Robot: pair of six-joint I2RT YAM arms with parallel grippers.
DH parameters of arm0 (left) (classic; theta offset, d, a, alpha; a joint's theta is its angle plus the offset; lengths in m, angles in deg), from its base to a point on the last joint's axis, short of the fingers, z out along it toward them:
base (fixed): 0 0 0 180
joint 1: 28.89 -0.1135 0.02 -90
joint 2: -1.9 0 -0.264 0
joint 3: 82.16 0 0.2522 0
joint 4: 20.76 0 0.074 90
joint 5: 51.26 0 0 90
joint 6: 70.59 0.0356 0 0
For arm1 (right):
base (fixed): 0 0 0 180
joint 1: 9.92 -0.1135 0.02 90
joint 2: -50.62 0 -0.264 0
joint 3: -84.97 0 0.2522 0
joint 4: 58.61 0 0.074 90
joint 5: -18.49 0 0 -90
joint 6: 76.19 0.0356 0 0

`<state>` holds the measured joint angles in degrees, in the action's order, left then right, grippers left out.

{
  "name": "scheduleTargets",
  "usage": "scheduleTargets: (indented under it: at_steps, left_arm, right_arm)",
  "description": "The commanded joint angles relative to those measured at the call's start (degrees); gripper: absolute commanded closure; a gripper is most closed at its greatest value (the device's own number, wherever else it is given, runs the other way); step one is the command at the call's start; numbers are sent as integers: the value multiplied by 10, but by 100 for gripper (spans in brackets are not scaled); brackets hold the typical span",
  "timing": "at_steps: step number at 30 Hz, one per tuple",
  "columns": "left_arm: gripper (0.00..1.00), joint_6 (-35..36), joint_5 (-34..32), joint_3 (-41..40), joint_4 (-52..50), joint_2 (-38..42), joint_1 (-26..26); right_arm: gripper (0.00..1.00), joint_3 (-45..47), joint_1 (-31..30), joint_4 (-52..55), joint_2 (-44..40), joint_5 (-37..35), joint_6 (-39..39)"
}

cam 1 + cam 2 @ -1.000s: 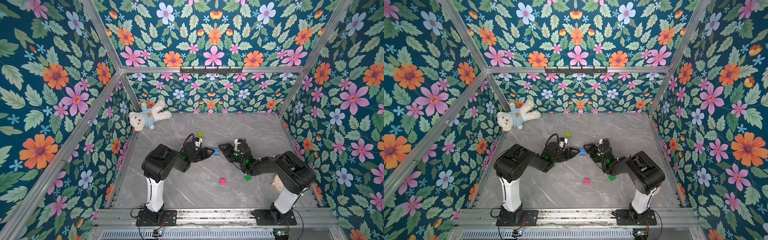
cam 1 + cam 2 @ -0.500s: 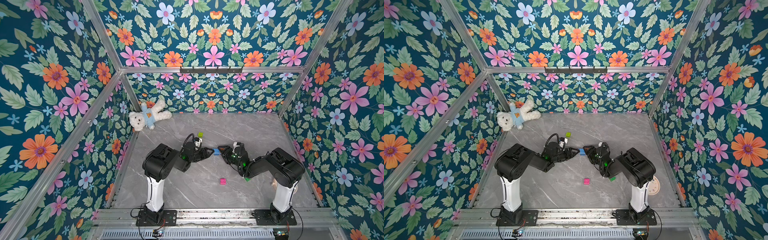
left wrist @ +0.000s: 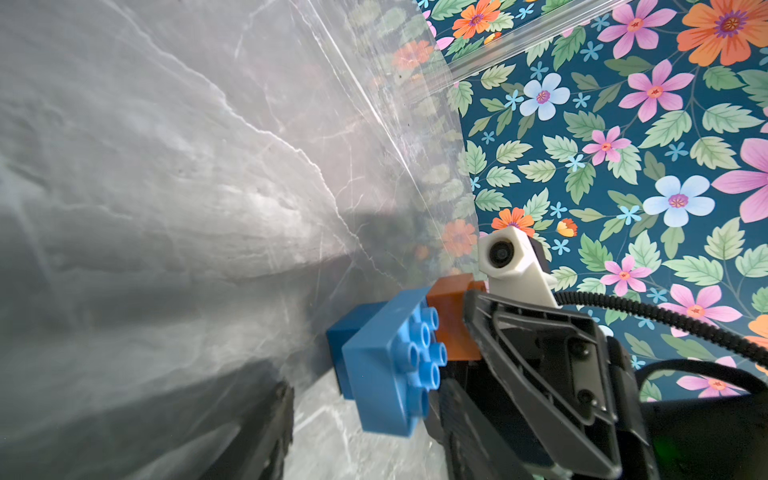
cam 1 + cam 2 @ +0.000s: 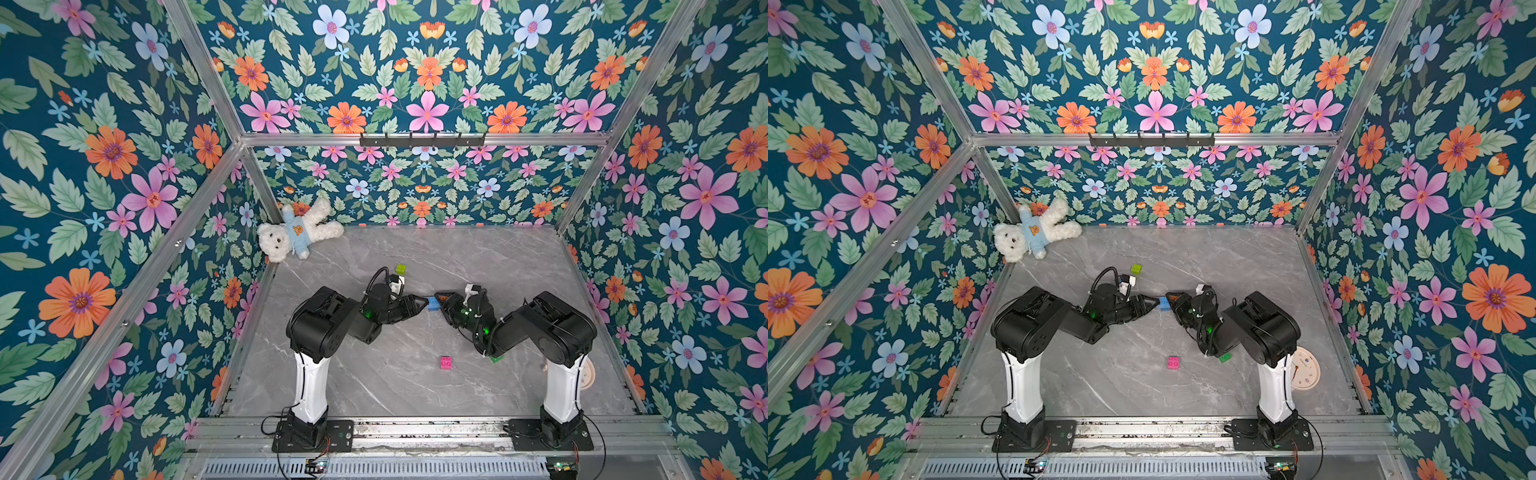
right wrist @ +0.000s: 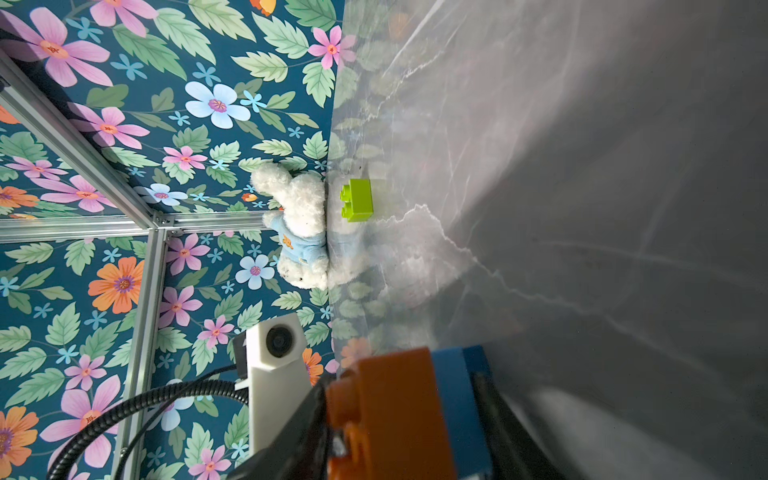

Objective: Assemble the letter v with lego
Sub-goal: Assemble the lego brick with the lego brick, then pick up the lego brick from the center of the board.

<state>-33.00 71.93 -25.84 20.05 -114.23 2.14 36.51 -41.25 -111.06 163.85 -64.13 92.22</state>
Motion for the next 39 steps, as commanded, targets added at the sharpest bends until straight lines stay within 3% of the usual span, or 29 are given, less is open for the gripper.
scheduleTargets:
  at_steps: [1,6,10,15,18,23,28,33,39]
  left_arm:
    - [41,-5,-12,-2,-72,-8,0]
    - [41,-4,-17,-2,-81,0,-2]
    - [35,6,-27,-11,-107,52,-20]
    - [29,54,-68,-2,-208,144,-51]
    - [28,71,-84,19,-256,159,-70]
    - [29,89,-128,85,-360,140,-104]
    - [32,153,-210,216,-495,91,-107]
    - [33,221,-231,358,-589,9,-104]
    - [33,270,-258,456,-649,-53,-85]
  right_arm:
    - [49,0,-2,-41,6,2,12]
    - [52,1,-4,-31,9,-2,8]
    - [55,6,-9,-17,-2,-16,-9]
    - [59,20,-14,-9,-19,-35,-35]
    - [60,25,-16,-16,-20,-41,-52]
    - [62,35,-20,-40,-8,-54,-69]
    - [64,47,-20,-75,12,-62,-73]
    - [66,53,-20,-90,17,-67,-73]
    - [67,56,-21,-79,5,-70,-81]
